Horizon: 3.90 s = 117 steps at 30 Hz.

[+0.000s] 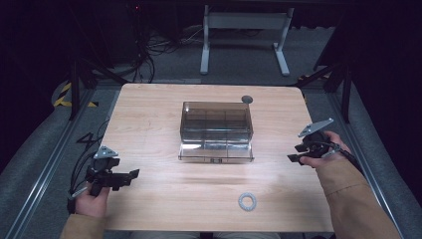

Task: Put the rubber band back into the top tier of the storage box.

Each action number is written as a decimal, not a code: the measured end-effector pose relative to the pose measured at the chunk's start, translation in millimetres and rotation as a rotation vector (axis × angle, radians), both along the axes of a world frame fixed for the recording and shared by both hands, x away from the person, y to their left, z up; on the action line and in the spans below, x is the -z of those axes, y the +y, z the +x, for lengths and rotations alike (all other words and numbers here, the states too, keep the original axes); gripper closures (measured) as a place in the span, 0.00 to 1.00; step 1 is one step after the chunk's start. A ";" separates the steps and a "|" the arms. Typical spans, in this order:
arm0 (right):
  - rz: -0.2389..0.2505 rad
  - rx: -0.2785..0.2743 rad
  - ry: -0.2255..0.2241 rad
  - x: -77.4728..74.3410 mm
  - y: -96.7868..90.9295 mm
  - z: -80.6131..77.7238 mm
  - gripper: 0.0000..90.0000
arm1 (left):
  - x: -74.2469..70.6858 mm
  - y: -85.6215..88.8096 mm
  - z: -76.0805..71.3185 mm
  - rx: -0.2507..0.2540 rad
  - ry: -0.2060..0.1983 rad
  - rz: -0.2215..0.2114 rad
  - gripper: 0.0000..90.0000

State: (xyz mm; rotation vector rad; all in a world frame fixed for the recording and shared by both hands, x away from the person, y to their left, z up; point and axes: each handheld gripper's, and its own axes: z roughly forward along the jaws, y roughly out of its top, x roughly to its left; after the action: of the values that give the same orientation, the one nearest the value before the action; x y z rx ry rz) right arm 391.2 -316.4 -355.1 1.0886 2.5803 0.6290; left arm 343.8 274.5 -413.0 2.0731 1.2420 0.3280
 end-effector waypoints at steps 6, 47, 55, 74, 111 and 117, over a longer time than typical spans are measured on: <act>-0.022 -0.050 0.002 -4.0 8.2 2.1 0.55 | -2.6 -6.4 1.4 0.022 -0.026 0.032 0.17; -0.124 -0.369 0.026 -50.2 74.1 -22.2 0.56 | -3.4 -22.9 10.8 0.154 -0.083 0.026 0.17; -0.142 -0.431 0.039 -46.8 92.8 -27.4 0.57 | -2.7 -22.1 10.0 0.152 -0.082 0.023 0.17; -0.153 -0.510 0.099 -27.0 121.1 -33.9 0.62 | -3.0 -22.2 9.8 0.161 -0.086 0.021 0.17; -0.203 -0.560 0.200 43.1 148.6 -39.7 0.77 | -2.3 -24.5 10.8 0.167 -0.082 0.021 0.17; -0.205 -0.553 0.220 52.0 148.5 -40.5 0.77 | -2.3 -24.1 11.1 0.167 -0.083 0.021 0.17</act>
State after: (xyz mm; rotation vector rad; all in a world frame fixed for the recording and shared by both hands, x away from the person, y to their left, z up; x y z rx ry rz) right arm 350.7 -167.9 -407.1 0.3905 3.0748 0.3521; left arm 354.9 250.4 -410.7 2.1420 1.0132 0.3478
